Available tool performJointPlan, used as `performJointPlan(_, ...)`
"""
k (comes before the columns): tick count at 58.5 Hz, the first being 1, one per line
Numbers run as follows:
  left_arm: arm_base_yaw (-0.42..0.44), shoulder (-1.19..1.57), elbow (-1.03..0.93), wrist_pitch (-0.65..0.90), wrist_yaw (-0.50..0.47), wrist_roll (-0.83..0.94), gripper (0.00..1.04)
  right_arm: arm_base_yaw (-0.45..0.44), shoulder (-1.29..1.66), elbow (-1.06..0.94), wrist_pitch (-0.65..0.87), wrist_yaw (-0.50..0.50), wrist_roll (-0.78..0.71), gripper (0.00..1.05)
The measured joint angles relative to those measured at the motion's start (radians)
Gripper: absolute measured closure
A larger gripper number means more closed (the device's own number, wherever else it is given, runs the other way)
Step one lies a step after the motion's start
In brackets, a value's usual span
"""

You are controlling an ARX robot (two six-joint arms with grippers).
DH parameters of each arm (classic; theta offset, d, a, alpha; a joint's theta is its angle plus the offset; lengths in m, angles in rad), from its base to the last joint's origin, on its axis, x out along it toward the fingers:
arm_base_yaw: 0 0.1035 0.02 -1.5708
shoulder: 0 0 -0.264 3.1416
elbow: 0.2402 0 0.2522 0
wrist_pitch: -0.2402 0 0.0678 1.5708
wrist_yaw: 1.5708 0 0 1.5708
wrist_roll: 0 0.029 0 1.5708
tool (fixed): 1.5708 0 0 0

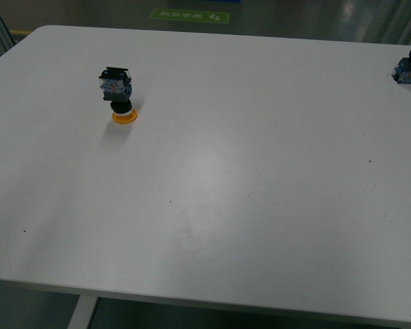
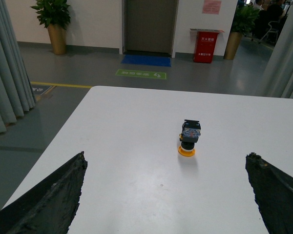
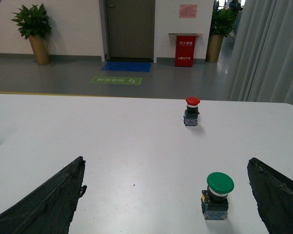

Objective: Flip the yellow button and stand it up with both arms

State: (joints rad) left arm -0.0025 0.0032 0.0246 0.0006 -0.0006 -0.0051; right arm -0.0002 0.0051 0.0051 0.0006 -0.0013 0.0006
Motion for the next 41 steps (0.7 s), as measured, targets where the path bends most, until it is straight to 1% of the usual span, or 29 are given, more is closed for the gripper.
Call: performJointPlan(41, 0.0, 0.0, 0.0, 0.0, 0.0, 0.0, 0.07, 0.0, 0.0, 0.0, 0.0, 0.0, 0.0, 0.07)
